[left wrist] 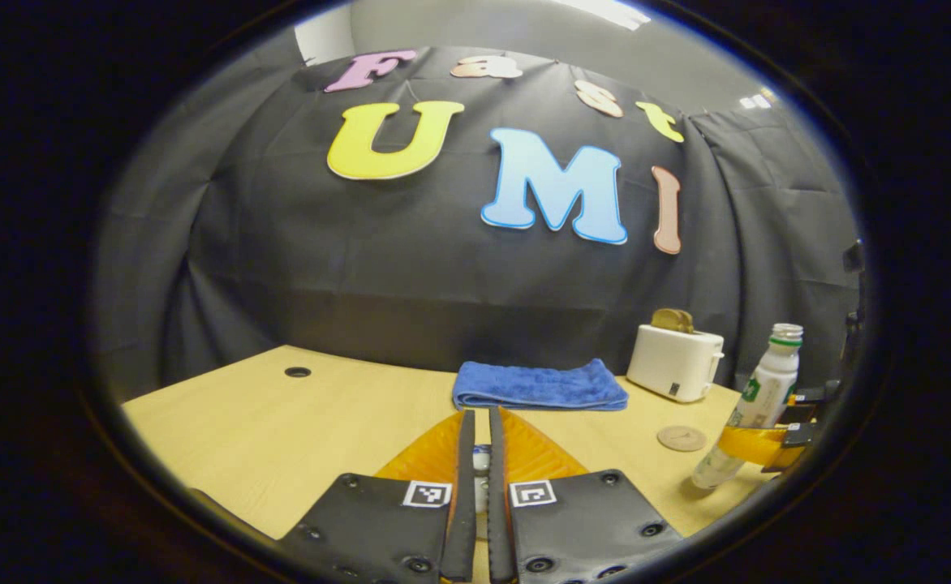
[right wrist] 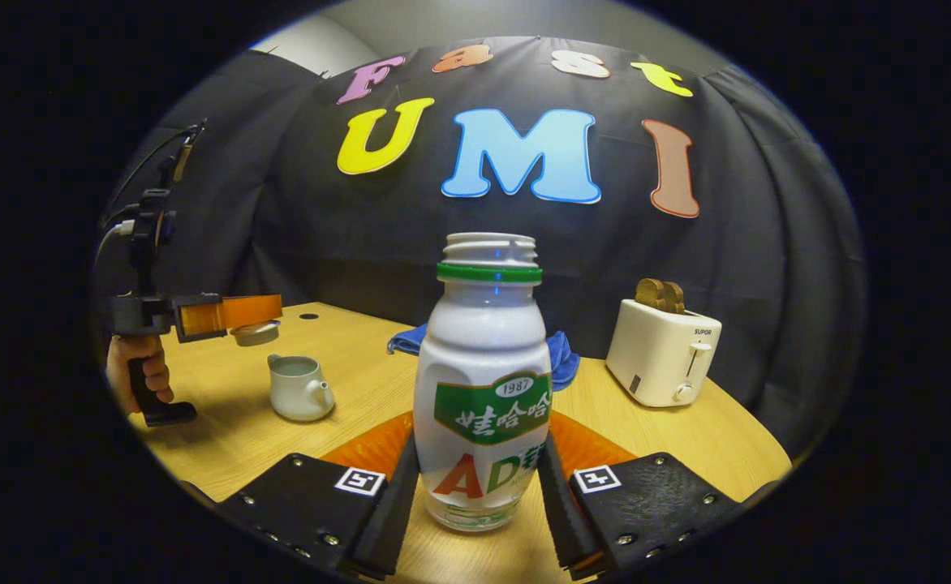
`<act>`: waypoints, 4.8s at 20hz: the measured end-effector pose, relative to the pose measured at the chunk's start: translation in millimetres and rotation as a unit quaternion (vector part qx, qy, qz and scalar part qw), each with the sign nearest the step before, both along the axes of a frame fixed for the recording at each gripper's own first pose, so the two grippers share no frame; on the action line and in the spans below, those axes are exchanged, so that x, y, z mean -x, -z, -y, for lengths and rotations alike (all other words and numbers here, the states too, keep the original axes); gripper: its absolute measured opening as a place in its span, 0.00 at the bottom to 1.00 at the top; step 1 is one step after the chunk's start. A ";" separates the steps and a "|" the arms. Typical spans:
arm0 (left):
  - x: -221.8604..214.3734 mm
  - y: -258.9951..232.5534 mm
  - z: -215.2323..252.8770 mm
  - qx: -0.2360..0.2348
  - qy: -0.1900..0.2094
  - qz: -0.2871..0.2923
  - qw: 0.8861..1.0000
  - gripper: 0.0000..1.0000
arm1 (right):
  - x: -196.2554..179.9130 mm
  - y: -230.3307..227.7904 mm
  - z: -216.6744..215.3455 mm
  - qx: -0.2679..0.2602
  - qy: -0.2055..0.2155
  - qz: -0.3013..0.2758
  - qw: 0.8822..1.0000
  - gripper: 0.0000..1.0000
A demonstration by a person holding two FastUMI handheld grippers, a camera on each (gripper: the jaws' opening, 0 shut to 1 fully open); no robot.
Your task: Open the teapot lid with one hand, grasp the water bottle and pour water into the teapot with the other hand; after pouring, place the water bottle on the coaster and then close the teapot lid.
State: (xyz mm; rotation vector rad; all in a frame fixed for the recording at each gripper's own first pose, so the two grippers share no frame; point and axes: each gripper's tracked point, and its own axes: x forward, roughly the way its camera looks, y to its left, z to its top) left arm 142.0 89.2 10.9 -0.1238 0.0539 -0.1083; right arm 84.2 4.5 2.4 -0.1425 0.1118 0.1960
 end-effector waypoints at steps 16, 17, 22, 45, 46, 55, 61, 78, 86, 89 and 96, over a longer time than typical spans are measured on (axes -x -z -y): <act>-28.3 27.9 24.0 -0.045 0.010 -0.029 0.999 0.12 | 2.4 0.0 8.1 -0.011 0.003 -0.003 1.000 0.70; -29.1 29.4 24.4 -0.042 0.010 -0.032 0.999 0.17 | 2.4 -0.6 7.7 -0.012 0.001 -0.004 1.000 0.70; -28.6 34.7 26.0 -0.031 0.010 -0.036 0.999 0.17 | 2.9 2.5 7.5 -0.016 0.003 -0.012 1.000 0.70; 41.4 -49.1 40.6 -0.007 0.038 0.060 0.997 0.98 | -26.5 -14.8 53.0 -0.010 0.089 0.011 0.996 0.70; 46.8 -52.2 39.3 -0.007 0.037 0.063 0.997 0.98 | -32.2 -17.2 60.6 -0.007 0.099 0.015 0.995 0.70; 67.6 -57.9 5.4 0.042 0.029 0.061 0.997 0.98 | -88.9 -29.4 84.4 -0.020 0.128 0.036 0.991 0.70; 65.5 -52.7 -16.4 0.040 0.023 0.054 0.997 0.98 | -114.3 -10.7 80.2 -0.010 0.127 0.011 0.992 0.69; 57.6 -42.6 -1.4 0.031 0.034 0.040 0.998 0.98 | -115.3 -8.8 94.2 -0.023 0.154 0.010 0.988 0.79; 64.0 -45.5 6.4 0.021 0.038 0.041 0.998 0.98 | -98.5 -19.8 94.2 -0.037 0.155 0.012 0.987 0.87; 68.7 -48.4 10.1 0.018 0.041 0.042 0.998 0.98 | -89.6 -23.7 96.9 -0.040 0.158 0.012 0.987 0.89; 80.9 -51.8 21.3 0.006 0.045 0.046 0.998 0.97 | -44.7 -44.0 75.4 -0.048 0.130 0.027 0.990 0.89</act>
